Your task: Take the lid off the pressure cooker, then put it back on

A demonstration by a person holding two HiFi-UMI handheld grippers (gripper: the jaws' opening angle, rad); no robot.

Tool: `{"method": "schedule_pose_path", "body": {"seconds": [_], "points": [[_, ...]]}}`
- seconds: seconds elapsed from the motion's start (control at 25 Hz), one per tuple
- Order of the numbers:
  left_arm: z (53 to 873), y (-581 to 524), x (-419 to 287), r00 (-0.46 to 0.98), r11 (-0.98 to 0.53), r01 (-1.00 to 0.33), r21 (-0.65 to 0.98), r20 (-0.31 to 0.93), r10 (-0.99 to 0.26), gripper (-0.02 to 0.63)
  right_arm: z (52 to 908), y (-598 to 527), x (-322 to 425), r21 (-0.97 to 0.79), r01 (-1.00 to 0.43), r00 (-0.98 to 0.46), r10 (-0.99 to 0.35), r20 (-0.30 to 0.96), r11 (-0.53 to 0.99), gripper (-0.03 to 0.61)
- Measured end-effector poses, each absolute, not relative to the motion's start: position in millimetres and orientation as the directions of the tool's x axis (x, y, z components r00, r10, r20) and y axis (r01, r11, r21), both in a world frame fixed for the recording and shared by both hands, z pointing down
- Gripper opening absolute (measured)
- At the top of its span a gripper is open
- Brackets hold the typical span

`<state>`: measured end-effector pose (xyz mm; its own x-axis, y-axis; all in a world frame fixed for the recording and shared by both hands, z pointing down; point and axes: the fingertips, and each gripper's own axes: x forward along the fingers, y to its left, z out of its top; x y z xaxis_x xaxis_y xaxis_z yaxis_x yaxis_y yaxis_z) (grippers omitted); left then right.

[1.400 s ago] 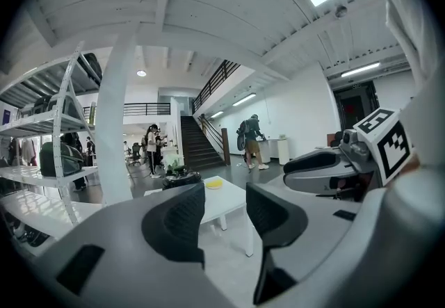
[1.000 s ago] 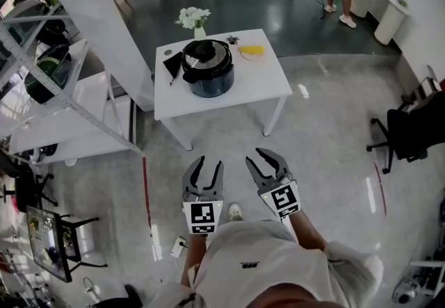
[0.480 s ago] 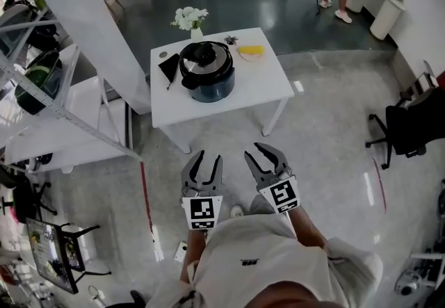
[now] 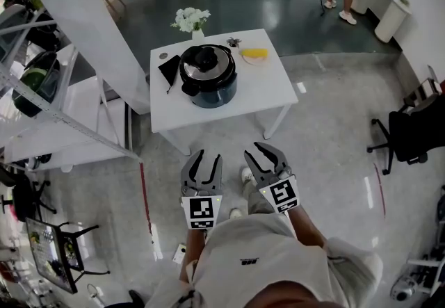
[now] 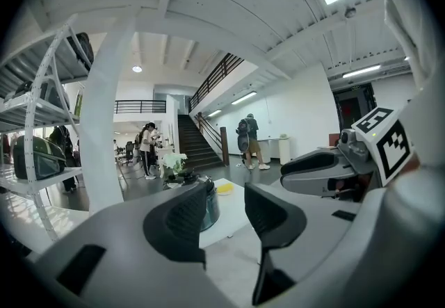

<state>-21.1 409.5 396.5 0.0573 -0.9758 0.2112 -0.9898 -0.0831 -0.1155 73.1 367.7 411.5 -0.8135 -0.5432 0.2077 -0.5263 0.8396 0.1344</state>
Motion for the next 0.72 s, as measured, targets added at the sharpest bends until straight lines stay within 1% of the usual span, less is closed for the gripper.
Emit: {"method": "schedule_pose_path", "body": {"seconds": [0.24, 0.72], "points": [[399, 368, -35, 0.01, -0.036, -0.993, -0.116, 0.217, -0.976, 0.184, 413, 326, 59, 0.106, -0.493, -0.835, -0.504, 0.223, 0.863, 0.118], [395, 273, -53, -0.029, 0.002, -0.993, -0.116, 0.232, -0.972, 0.184, 412, 226, 34, 0.106, -0.442, -0.859, -0.454, 0.236, 0.891, 0.118]]}}
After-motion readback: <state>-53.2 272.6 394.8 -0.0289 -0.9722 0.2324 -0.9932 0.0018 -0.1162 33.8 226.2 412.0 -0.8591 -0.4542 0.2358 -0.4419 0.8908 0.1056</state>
